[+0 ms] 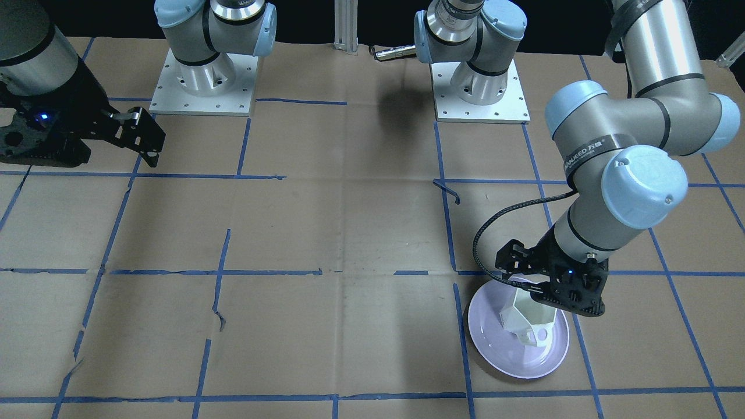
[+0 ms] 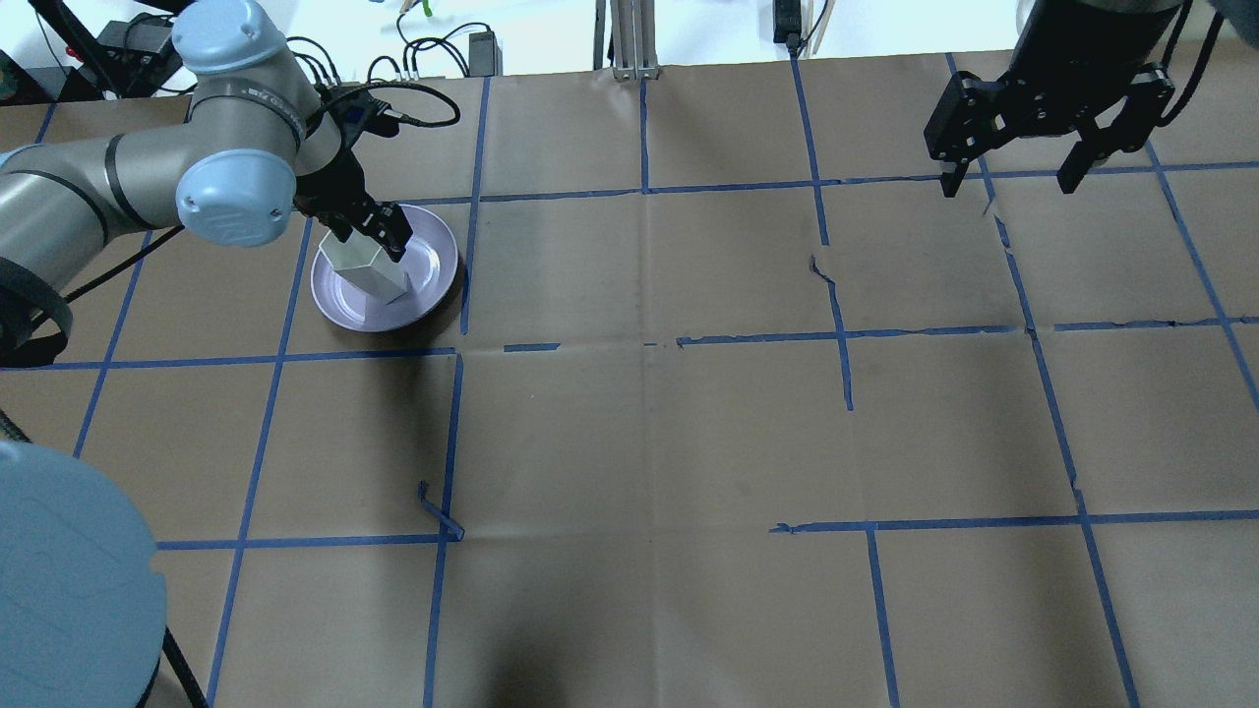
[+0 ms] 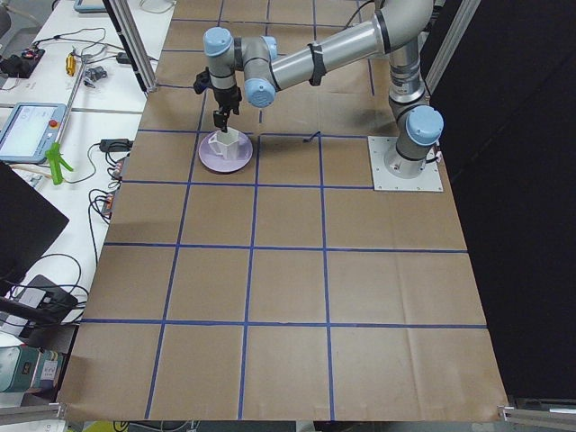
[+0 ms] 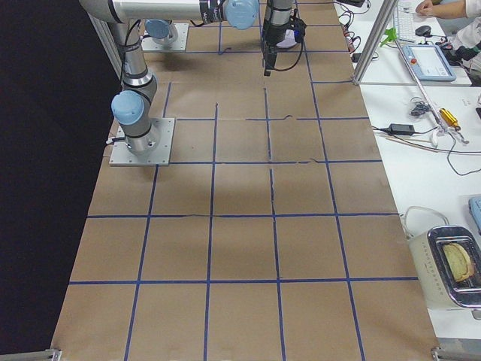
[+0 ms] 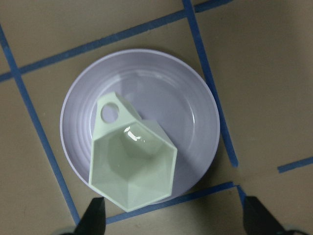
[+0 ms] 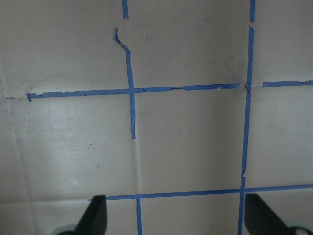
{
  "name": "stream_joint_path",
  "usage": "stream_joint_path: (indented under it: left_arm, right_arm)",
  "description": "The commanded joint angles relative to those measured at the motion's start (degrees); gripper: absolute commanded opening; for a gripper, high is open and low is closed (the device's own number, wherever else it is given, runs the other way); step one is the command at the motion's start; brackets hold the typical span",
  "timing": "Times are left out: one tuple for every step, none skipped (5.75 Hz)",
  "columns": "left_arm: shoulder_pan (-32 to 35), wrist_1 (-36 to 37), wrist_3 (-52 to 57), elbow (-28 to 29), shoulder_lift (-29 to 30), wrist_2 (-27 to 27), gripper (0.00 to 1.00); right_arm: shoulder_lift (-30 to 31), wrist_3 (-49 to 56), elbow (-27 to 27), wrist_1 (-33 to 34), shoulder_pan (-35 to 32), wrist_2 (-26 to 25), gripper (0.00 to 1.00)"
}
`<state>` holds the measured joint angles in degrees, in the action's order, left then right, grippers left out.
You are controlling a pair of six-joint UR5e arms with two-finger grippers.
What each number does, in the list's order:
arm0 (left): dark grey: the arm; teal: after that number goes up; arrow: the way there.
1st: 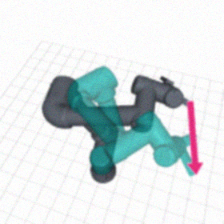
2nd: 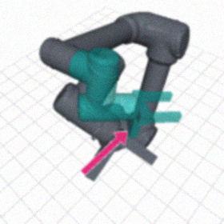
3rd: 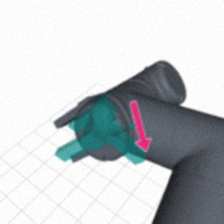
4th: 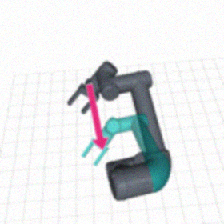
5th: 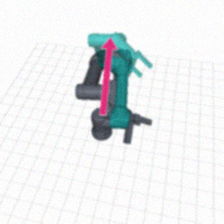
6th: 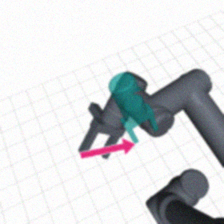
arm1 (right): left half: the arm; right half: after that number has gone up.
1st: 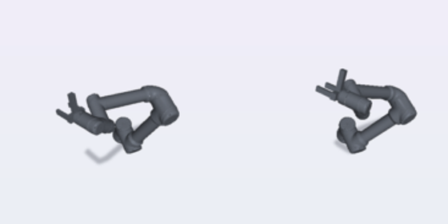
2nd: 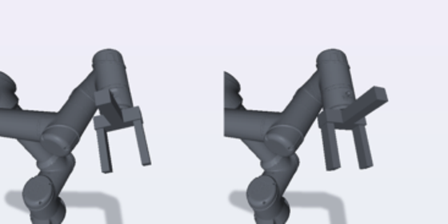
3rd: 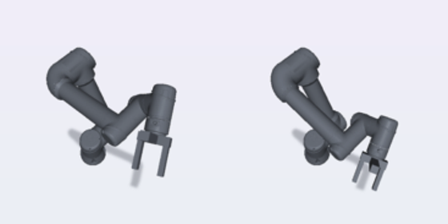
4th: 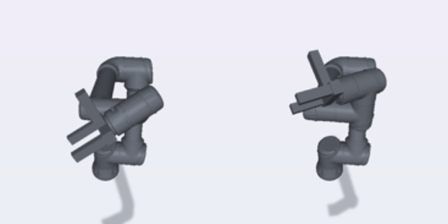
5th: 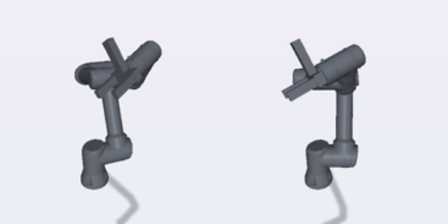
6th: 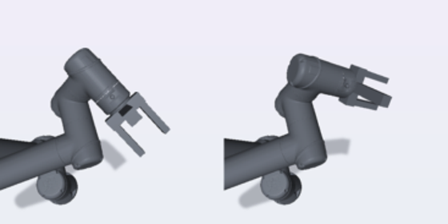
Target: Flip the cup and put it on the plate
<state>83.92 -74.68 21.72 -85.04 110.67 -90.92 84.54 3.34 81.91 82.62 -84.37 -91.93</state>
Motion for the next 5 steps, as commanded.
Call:
stream_joint_path:
  left_arm:
    - [4.99,-14.46,-9.54,9.84,-2.81,-0.14,0.99]
    - [6.94,-16.53,-14.29,11.63,-4.66,-0.05,0.99]
    - [7.57,-17.51,-15.73,10.52,-7.29,0.65,0.99]
    - [8.1,-17.52,-15.83,5.81,-11.14,0.22,0.99]
    - [8.1,-17.0,-15.57,0.1,-16.66,0.21,0.99]
  right_arm:
    - [0.01,0.0,0.0,0.0,0.0,0.0,1.0]
    - [0.01,0.0,0.0,0.0,0.0,0.0,1.0]
    - [0.01,0.0,0.0,0.0,0.0,0.0,1.0]
    - [0.01,0.0,0.0,0.0,0.0,0.0,1.0]
    - [0.01,0.0,0.0,0.0,0.0,0.0,1.0]
